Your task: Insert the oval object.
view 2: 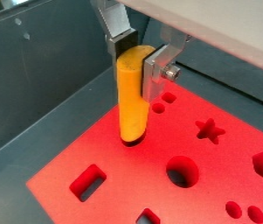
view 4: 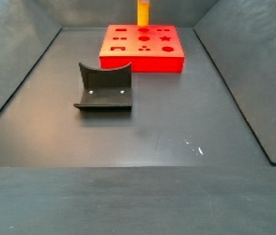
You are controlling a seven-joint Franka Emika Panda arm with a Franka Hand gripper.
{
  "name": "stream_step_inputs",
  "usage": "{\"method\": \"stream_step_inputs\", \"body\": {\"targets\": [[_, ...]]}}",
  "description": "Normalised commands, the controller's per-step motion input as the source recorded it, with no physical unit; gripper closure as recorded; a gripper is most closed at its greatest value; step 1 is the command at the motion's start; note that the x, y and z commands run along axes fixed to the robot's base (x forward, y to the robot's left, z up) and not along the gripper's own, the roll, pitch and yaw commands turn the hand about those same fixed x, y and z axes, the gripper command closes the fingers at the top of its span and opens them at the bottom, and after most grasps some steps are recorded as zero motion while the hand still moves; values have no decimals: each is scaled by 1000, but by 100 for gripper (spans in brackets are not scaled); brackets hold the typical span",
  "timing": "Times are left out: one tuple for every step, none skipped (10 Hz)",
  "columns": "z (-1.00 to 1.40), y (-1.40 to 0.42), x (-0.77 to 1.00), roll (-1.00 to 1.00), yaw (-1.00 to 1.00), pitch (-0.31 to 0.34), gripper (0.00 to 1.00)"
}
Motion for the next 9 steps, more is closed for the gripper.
{"method": "stream_step_inputs", "body": {"targets": [[-57,0,137,0,0,0,100],[-160,0,214,66,0,0,100],[-229,0,109,126,0,0,100],[-217,0,0,116,0,0,100],[-157,0,-83,90,-46,0,100],[-83,-17,-209,50,-57,0,100],[-71,-126,26,23,0,-6,100],[-134,-77,194,24,0,0,100],[-200,-23,203,39,0,0,100]]}}
